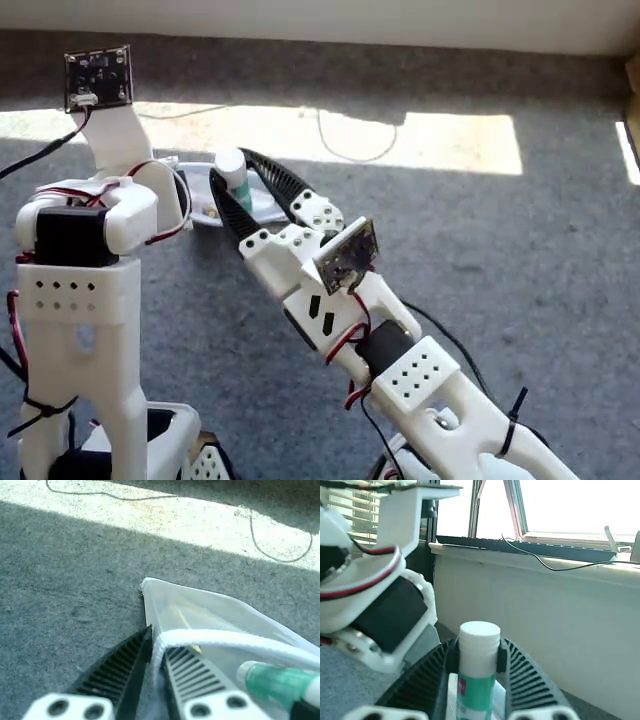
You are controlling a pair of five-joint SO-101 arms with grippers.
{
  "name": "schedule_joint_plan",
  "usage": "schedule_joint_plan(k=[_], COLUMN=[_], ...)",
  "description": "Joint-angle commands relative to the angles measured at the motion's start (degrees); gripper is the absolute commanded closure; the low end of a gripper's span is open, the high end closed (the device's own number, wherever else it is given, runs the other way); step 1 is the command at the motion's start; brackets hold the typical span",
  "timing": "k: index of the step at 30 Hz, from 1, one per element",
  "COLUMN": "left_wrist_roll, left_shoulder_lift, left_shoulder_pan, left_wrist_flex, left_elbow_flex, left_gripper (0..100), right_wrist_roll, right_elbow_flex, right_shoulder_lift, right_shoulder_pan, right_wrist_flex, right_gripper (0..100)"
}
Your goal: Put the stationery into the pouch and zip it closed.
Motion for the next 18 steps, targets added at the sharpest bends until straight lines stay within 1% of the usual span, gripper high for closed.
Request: schedule_joint_plan(k=[1,5,6,10,13,18], left_wrist_roll=[-0.53,-0.53,-0.53,-0.53,-0.53,-0.62], left_shoulder_lift=[-0.57,-0.57,-0.57,-0.57,-0.57,-0.57], left_shoulder_pan=[0.48,0.48,0.48,0.48,0.40,0.40], left_wrist_flex=[0.09,0.09,0.09,0.09,0.09,0.09], left_elbow_flex=[-2.24,-2.24,-2.24,-2.24,-2.24,-2.24], left_gripper=[99,99,99,99,99,99], right_wrist_roll=[0.35,0.35,0.35,0.35,0.35,0.35], right_elbow_flex=[-0.40,-0.48,-0.66,-1.71,-5.14,-10.59], right_shoulder_lift=[-0.04,-1.80,-2.42,-5.67,-9.45,-15.52], right_shoulder_pan=[-0.48,-0.66,-0.66,-0.48,-0.40,-0.40], right_wrist_flex=[-1.10,-0.92,-0.57,9.63,16.04,29.67], right_gripper=[94.3,82.4,80.8,80.7,80.7,80.7])
